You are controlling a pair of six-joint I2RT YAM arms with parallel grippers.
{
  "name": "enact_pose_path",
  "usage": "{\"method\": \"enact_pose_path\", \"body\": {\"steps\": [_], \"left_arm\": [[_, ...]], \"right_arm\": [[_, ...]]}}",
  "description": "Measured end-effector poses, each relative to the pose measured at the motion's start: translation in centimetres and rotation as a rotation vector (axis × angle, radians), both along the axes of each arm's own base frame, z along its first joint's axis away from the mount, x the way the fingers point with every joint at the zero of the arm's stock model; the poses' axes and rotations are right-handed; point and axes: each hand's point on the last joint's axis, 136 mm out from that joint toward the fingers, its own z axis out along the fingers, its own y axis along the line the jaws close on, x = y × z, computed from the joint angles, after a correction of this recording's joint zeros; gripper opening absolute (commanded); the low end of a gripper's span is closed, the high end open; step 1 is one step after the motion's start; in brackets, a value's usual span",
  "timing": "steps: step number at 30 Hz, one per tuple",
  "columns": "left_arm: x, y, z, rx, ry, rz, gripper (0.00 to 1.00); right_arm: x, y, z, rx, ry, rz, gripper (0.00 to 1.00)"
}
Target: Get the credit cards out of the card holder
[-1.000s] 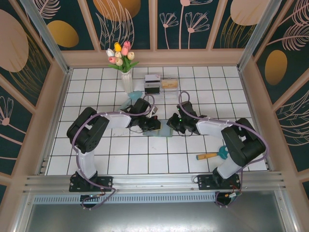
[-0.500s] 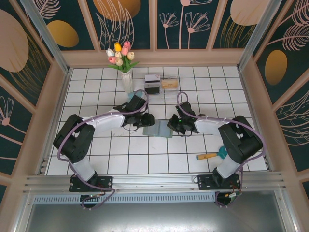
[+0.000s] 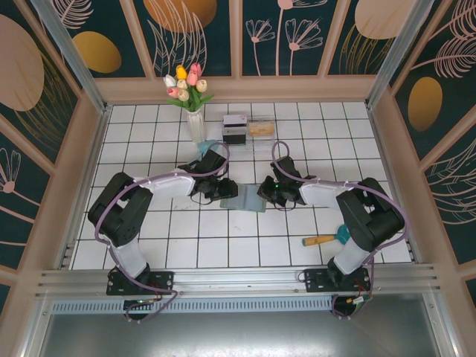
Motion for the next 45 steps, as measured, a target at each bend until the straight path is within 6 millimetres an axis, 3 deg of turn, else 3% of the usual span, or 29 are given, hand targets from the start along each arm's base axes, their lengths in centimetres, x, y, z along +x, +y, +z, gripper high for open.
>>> {"method": "enact_pose_path", "body": {"steps": [11,30,38,45], "left_arm": [[-0.5,-0.6,-0.1,-0.037,0.034,-0.023,0.43],[-1.3,-4.3,2.7,-0.270,0.043,-0.135,0.35],[-1.4,-5.4,3.7,-0.352,0.040,-0.162,0.33],[-2.1,-5.1,3.1,-0.359,0.064,-0.163,0.31]], "right_arm": [[0.0,0.0,-0.1,-0.001,0.003,0.001,0.14],[0.1,0.1,0.0,0.001,-0.002,0.003,0.14],[0.5,0.6,2.3,0.067,-0.072,0.012,0.23],[0.0,2.2,3.7,0.202,-0.098,0.064,0.28]]}}
